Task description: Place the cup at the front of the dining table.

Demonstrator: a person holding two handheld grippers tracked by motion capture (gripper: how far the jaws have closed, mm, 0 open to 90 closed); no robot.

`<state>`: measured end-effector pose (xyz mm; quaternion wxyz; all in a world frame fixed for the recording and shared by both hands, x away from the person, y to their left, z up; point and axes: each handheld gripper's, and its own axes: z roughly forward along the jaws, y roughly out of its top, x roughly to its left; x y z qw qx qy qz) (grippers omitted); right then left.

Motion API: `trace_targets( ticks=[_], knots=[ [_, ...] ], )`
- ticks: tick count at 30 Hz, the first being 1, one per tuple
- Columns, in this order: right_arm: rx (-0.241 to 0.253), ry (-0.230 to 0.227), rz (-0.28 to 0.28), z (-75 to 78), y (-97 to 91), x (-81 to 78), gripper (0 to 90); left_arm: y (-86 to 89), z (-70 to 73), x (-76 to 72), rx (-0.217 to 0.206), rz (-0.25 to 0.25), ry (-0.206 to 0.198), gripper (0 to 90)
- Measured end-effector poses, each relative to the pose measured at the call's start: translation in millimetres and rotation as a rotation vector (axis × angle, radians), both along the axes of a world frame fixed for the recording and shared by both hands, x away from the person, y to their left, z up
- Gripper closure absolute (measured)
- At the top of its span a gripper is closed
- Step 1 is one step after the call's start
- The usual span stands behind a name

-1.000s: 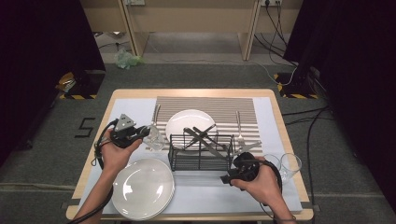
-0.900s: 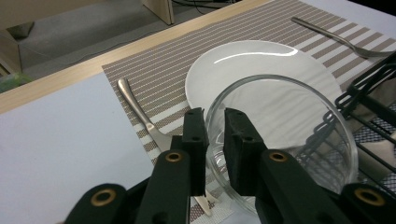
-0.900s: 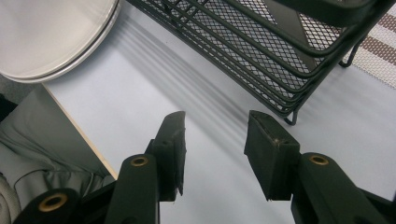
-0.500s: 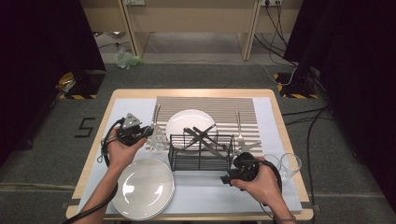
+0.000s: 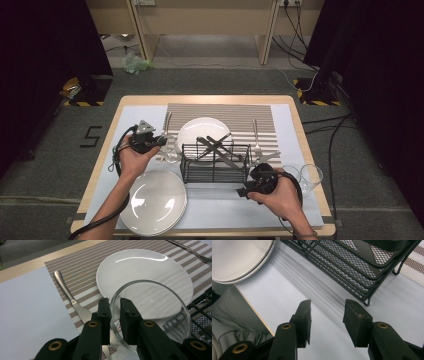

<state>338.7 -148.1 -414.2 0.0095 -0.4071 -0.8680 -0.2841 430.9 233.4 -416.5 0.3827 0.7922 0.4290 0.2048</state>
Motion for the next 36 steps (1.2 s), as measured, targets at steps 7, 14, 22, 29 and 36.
trace_targets(
  ticks=[7,14,22,29,36],
  knots=[
    [0.000,-0.003,0.001,0.7,-0.9,0.1,56.5,0.6,-2.3,9.2,-0.055,0.014,0.026,66.4],
    [0.001,-0.005,-0.001,0.9,-1.6,0.4,56.3,0.9,2.6,5.8,-0.065,0.012,-0.012,42.4],
    [0.002,-0.004,-0.004,1.4,-2.0,0.4,56.2,2.7,16.7,-7.0,-0.088,0.009,-0.064,33.6],
    [0.003,-0.005,-0.003,1.5,-2.5,0.0,56.1,7.3,27.2,-23.1,-0.102,0.011,-0.106,32.2],
    [0.004,-0.005,-0.005,1.4,-1.9,0.1,56.0,15.4,32.2,-36.0,-0.098,0.010,-0.129,31.6]
  ],
)
